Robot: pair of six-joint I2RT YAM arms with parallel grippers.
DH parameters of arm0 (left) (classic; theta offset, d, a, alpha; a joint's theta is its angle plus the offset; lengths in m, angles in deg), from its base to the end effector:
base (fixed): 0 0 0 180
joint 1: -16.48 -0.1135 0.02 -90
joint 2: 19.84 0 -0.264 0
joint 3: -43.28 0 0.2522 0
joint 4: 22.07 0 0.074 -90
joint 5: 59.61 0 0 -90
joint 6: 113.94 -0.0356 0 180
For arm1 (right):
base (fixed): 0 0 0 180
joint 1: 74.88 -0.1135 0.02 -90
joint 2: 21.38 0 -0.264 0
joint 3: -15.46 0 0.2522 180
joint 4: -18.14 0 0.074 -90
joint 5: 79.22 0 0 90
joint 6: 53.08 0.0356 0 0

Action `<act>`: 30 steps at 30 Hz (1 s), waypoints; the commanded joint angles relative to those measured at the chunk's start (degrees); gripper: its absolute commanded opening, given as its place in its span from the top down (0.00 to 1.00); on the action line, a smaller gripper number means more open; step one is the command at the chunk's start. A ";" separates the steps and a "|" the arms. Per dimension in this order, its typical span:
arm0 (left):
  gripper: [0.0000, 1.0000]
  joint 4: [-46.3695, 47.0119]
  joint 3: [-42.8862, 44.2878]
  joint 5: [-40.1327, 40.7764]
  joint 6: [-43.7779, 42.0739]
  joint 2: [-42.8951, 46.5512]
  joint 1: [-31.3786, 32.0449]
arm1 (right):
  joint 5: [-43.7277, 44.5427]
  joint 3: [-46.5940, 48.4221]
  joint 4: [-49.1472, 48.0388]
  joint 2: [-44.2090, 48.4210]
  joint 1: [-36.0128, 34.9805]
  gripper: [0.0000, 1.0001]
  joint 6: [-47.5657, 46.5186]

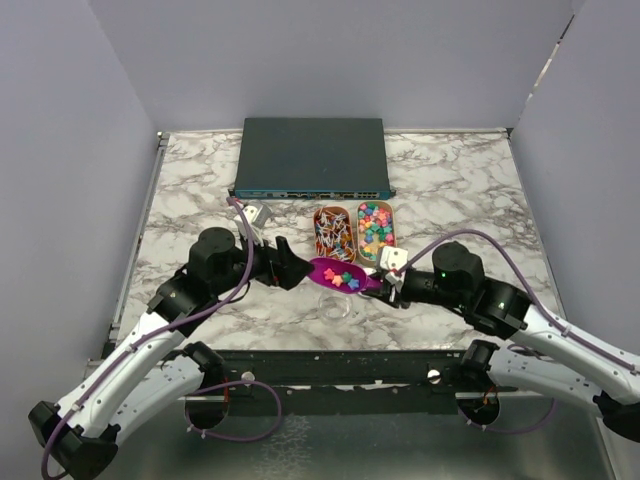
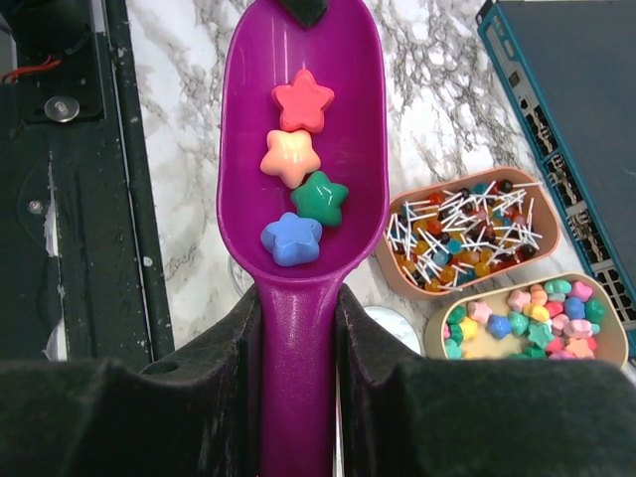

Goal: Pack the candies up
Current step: Adjust the spatula, then place the fake candies in the packing bottle.

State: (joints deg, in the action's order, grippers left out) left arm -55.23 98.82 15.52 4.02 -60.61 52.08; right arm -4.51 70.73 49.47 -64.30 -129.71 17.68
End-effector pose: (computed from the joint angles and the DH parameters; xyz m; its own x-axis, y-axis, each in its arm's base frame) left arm 0.1303 -0.1045 0.3160 -0.5832 -0.1398 -0.8002 0.5516 0.6550 -0.5164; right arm 0.0934 0.1489 0.3120 0.1303 -0.3669 -0.9211 -0.9418 0.2445 -0.2306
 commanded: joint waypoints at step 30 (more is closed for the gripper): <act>0.04 -3.90 -0.91 18.69 -3.98 7.98 -0.53 | 9.01 16.34 38.39 -18.89 -0.55 0.99 -10.02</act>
State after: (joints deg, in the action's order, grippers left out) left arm -58.61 98.69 33.07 0.63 -52.13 51.75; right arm 2.36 83.70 83.08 -81.19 -129.95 8.91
